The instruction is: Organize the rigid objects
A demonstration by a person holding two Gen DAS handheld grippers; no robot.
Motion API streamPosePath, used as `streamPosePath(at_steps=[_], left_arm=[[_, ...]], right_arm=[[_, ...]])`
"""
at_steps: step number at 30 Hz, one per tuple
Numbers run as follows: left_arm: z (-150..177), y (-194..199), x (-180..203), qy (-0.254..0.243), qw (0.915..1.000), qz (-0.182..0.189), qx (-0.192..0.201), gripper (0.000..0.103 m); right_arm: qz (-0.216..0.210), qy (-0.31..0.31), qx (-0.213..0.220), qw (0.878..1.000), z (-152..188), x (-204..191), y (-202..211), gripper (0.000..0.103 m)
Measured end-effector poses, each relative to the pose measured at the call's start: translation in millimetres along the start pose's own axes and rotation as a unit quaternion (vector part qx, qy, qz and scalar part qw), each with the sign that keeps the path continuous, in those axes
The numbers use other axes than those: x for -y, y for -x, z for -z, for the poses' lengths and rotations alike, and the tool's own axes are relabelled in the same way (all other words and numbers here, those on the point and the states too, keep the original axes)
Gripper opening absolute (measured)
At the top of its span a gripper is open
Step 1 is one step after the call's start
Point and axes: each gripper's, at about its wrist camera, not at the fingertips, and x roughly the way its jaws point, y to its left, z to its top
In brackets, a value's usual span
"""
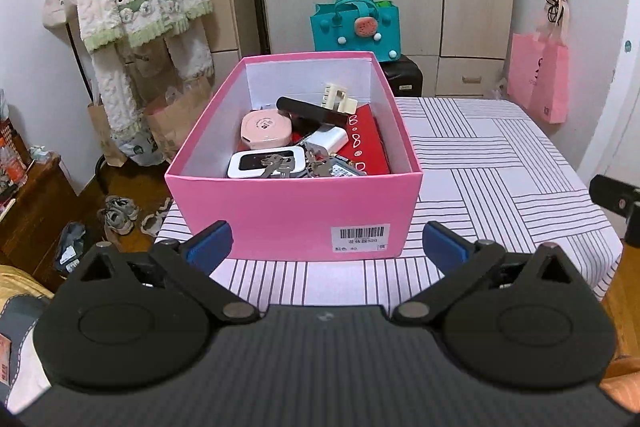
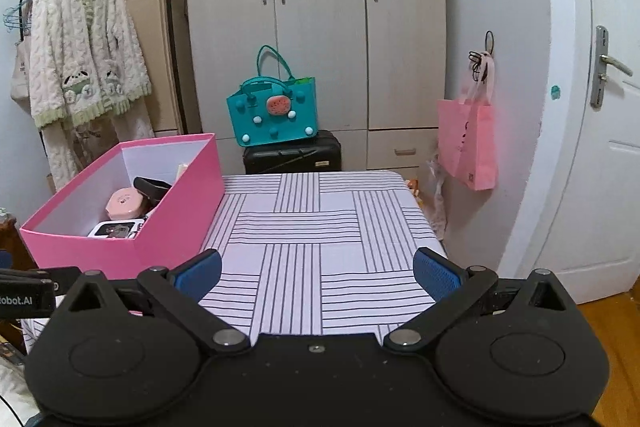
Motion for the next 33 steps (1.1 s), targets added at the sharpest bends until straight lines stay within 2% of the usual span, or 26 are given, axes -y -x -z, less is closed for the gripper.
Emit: streamPosePath(at_steps=[14, 33], left_arm=[[4.1, -4.0, 6.6, -0.011, 0.9998, -0.014, 0.006, 0.103], [5.3, -4.9, 8.3, -0.006, 0.9999, -0.011, 0.009, 0.103]], right_arm=[[0.015, -0.005, 0.001, 1.000, 4.4, 11.7, -5.5, 0.103], [0.026, -0.002, 0.003, 1.000, 7.0, 12.7, -6.2, 0.103]])
